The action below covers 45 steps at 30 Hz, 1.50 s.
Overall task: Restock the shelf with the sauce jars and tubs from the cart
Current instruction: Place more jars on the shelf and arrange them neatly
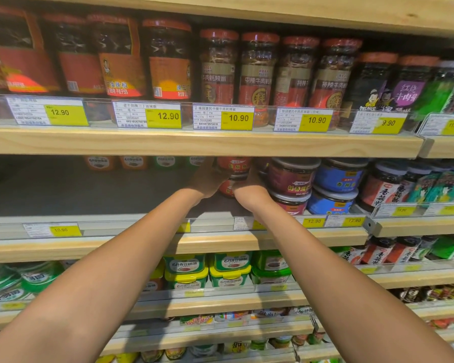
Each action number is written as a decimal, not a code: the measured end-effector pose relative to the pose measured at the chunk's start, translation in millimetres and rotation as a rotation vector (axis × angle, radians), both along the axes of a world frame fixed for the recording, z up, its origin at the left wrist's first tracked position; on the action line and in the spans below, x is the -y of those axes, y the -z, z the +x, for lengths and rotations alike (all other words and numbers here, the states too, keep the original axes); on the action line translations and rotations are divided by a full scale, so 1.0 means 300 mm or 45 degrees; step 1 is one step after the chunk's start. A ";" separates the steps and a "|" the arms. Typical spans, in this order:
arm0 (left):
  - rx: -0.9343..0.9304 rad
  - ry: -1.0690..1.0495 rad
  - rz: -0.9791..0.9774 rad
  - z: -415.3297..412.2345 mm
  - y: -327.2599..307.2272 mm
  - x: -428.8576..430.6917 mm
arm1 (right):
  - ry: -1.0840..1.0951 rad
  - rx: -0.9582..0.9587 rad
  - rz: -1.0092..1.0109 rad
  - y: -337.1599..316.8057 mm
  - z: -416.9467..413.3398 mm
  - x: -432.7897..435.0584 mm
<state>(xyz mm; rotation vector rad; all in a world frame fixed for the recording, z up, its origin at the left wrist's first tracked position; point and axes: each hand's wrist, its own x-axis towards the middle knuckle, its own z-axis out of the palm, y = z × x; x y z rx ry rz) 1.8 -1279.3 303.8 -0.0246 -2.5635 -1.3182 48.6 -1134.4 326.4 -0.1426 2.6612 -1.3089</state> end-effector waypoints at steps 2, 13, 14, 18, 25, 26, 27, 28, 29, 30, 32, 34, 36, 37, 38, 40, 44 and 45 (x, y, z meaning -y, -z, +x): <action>0.052 -0.030 -0.125 -0.014 0.037 0.022 | -0.031 -0.022 0.086 -0.005 0.003 -0.003; 0.316 -0.061 -0.801 0.301 -0.025 0.056 | -0.164 -0.396 0.319 0.015 0.090 -0.064; 0.183 -0.103 -0.880 0.340 -0.028 0.051 | -0.182 -0.484 0.377 0.023 0.105 -0.079; -0.200 -0.170 -1.171 0.453 0.008 0.021 | -0.324 -0.837 0.447 0.055 0.160 -0.172; -0.428 -0.091 -1.321 0.565 0.087 -0.259 | -0.268 -1.077 0.616 0.128 0.283 -0.535; -0.442 -0.068 -1.331 0.578 0.097 -0.327 | -0.236 -1.076 0.665 0.140 0.302 -0.605; -0.460 -0.039 -1.333 0.590 0.106 -0.397 | -0.205 -1.070 0.714 0.153 0.319 -0.680; -0.481 -0.009 -1.333 0.597 0.121 -0.470 | -0.179 -1.060 0.761 0.167 0.336 -0.760; -0.484 0.020 -1.335 0.602 0.138 -0.545 | -0.159 -1.049 0.798 0.181 0.355 -0.842; -0.476 0.049 -1.341 0.605 0.154 -0.622 | -0.138 -1.030 0.827 0.197 0.371 -0.925; -0.488 0.112 -1.332 0.612 0.197 -0.789 | -0.075 -0.948 0.884 0.229 0.410 -1.103; -0.462 0.176 -1.304 0.616 0.241 -0.933 | -0.023 -0.883 0.931 0.265 0.451 -1.253; -0.459 0.243 -1.274 0.620 0.289 -1.089 | 0.034 -0.826 0.975 0.303 0.507 -1.412; -0.457 0.282 -1.259 0.621 0.312 -1.162 | 0.069 -0.797 0.984 0.325 0.533 -1.489; -0.454 0.328 -1.242 0.619 0.334 -1.233 | 0.111 -0.772 0.985 0.345 0.558 -1.566; -0.445 0.430 -1.219 0.615 0.376 -1.369 | 0.203 -0.705 0.992 0.386 0.605 -1.714; -0.399 0.626 -1.194 0.586 0.479 -1.612 | 0.408 -0.524 1.022 0.475 0.683 -1.982; -0.382 0.668 -1.198 0.577 0.502 -1.670 | 0.462 -0.472 1.013 0.500 0.699 -2.042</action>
